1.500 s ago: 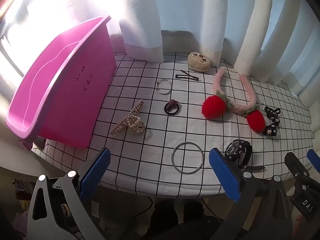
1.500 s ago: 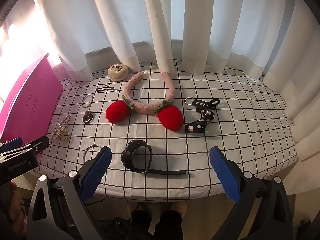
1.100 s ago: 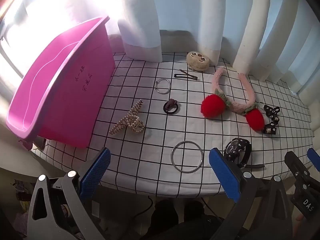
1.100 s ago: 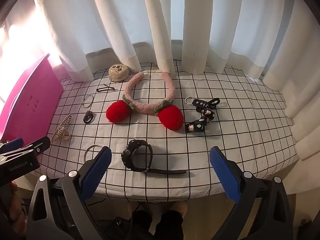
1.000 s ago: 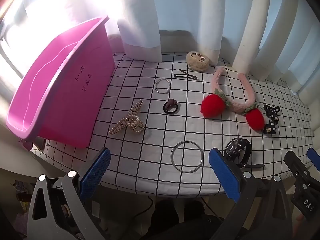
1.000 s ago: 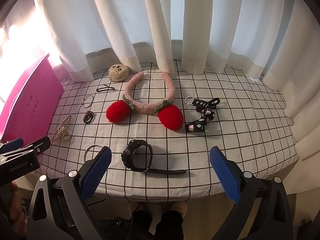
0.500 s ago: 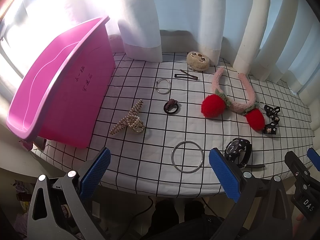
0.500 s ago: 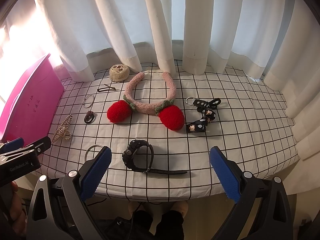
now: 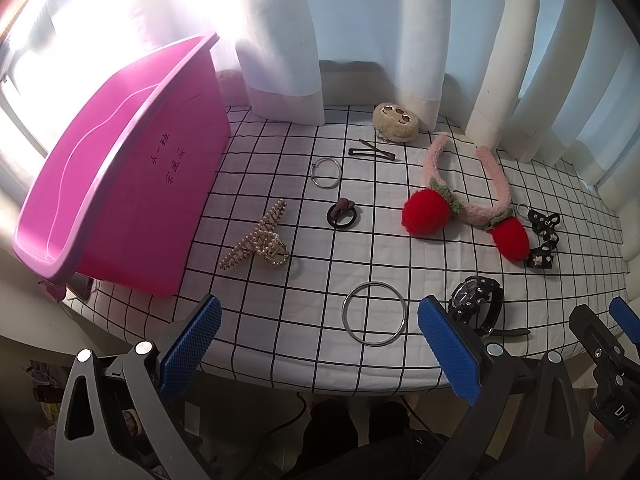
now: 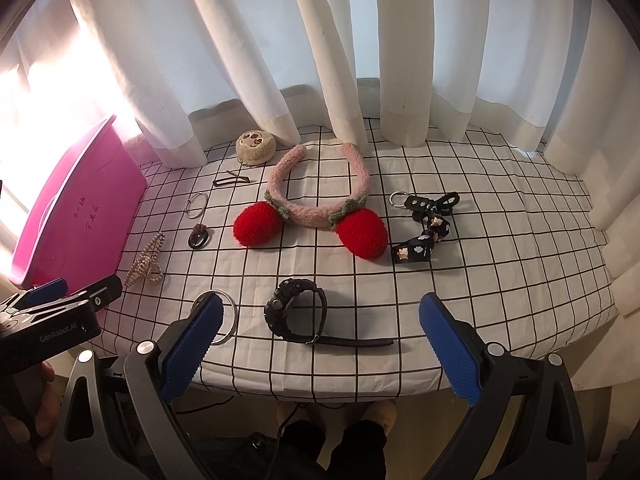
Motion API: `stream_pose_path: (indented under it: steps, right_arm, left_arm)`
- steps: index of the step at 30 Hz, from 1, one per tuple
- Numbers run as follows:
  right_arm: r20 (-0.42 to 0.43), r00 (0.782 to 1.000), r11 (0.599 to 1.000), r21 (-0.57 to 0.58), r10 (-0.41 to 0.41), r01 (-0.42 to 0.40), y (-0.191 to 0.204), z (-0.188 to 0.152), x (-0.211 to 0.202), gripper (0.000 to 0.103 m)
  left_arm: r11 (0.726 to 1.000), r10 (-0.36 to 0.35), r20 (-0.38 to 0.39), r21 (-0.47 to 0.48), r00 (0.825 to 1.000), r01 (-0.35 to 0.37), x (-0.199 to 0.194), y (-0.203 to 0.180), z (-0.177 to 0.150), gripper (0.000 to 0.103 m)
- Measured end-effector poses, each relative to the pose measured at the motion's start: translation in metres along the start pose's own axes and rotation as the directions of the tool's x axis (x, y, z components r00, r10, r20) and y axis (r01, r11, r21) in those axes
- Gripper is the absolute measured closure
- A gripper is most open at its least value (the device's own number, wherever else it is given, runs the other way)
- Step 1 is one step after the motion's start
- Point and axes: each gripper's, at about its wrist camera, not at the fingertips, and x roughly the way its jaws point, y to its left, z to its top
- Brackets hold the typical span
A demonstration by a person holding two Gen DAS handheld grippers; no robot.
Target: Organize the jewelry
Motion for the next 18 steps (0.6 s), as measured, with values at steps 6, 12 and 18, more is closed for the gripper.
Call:
stream_pose_path:
  steps: [6, 12, 18]
  right_arm:
    - [0.021, 1.000, 1.000, 0.012, 0.020, -0.020, -0.0036, -0.0013, -0.0045, 0.009]
    - [0.010, 0.998, 0.998, 0.011, 0.054, -0.054, -0.0022, -0.0029, -0.0038, 0.009]
    - [0.008, 0.999, 0.999, 0.009, 0.037, -0.037, -0.0016, -0.0093, -0.0038, 0.009]
  left_arm:
    - [1.000, 0.000, -0.001, 0.000, 1.000, 0.000, 0.0000, -0.0001, 0.0000, 0.006]
    - [1.000, -0.001, -0.002, 0.000, 1.000, 0.001, 0.0003, 0.0001, -0.0005, 0.006]
    - [1.000, -0.007, -0.016, -0.004, 1.000, 0.007, 0.0034, 0.0028, -0.0057, 0.006]
